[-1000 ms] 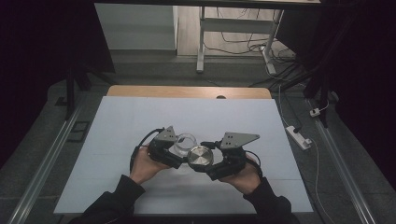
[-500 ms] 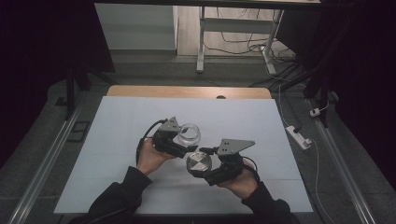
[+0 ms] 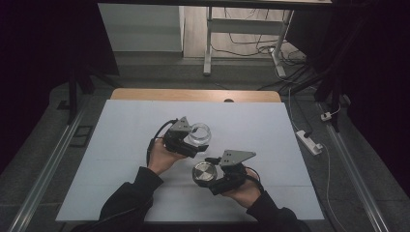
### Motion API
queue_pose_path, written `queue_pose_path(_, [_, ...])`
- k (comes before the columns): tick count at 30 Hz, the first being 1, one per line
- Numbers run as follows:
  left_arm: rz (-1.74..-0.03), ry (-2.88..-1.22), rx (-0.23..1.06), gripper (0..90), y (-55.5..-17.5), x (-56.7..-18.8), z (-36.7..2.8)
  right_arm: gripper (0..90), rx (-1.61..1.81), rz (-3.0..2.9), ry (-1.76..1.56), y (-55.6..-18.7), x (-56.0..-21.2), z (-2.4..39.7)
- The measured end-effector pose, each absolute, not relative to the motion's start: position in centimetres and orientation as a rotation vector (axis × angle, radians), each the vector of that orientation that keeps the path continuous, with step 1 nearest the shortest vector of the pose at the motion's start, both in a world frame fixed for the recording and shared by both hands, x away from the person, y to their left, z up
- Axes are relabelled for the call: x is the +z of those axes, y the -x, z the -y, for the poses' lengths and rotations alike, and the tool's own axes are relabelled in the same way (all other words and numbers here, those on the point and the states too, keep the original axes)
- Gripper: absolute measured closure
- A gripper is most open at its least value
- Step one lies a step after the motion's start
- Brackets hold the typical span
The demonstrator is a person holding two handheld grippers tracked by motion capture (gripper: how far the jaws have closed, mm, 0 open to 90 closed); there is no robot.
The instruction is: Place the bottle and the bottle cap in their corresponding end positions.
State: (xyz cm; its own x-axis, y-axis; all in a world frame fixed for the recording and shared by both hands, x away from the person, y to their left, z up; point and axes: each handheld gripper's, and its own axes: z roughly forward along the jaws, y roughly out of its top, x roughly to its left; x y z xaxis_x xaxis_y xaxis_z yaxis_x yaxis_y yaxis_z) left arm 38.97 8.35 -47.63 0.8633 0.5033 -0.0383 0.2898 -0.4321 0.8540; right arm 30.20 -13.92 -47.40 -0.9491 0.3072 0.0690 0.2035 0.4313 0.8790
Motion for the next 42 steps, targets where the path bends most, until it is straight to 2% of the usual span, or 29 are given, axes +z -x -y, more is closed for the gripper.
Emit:
queue_pose_path(16, [-0.671,-2.055,0.319,15.1,-41.9,-50.6,-7.8,19.7,1.432,-2.649,-0.476,-32.1,-51.9,11.7])
queue_pose_path(33, [-0.681,-2.062,0.340,14.8,-42.2,-52.0,-8.2,18.7,1.266,-2.752,-0.468,-31.8,-53.6,10.9])
queue_pose_path(42, [-0.700,-2.083,0.298,11.9,-42.2,-52.2,-8.5,8.6,1.276,-2.744,-0.578,-32.1,-53.1,11.2])
